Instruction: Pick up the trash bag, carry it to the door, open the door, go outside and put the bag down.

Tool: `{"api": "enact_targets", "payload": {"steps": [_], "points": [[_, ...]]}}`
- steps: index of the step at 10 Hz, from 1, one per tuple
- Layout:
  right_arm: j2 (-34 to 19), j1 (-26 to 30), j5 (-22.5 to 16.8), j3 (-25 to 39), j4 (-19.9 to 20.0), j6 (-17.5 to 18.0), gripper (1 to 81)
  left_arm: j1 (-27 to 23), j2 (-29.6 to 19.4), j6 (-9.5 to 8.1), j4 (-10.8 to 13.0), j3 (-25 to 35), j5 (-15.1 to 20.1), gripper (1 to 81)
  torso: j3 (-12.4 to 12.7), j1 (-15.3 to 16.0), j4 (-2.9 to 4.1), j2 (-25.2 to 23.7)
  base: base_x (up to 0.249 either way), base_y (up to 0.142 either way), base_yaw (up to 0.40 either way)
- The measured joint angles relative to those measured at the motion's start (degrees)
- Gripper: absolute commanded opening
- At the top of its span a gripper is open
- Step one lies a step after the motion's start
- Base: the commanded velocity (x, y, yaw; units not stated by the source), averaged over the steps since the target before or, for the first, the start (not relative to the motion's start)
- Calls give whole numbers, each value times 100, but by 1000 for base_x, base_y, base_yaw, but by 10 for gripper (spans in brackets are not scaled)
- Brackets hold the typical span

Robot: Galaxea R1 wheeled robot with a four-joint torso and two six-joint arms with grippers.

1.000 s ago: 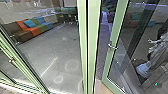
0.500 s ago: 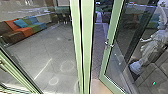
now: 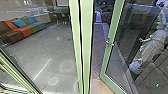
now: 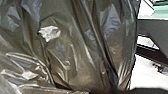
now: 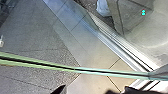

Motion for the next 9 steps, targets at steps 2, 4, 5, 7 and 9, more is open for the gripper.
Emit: {"api": "enact_targets", "payload": {"steps": [2,4,5,7,9], "points": [[-74,-5,39,-141,155,-141,811,10,11,0,0,0,-4,10,0,0,0,0,0,0,0],[-66,-13,37,-265,238,-336,811,18,-4,2,0,0,-9,10,0,0,0,0,0,0,0],[-57,2,26,-307,286,-485,811,21,-2,2,0,0,-6,10,0,2,0,0,0,0,0],[-71,207,-126,-452,494,-758,811,21,-2,0,0,0,-6,10,0,2,0,2,0,0,0],[-41,246,-374,-634,691,-974,811,22,-2,2,0,0,-9,10,0,2,0,2,0,0,0]]}}
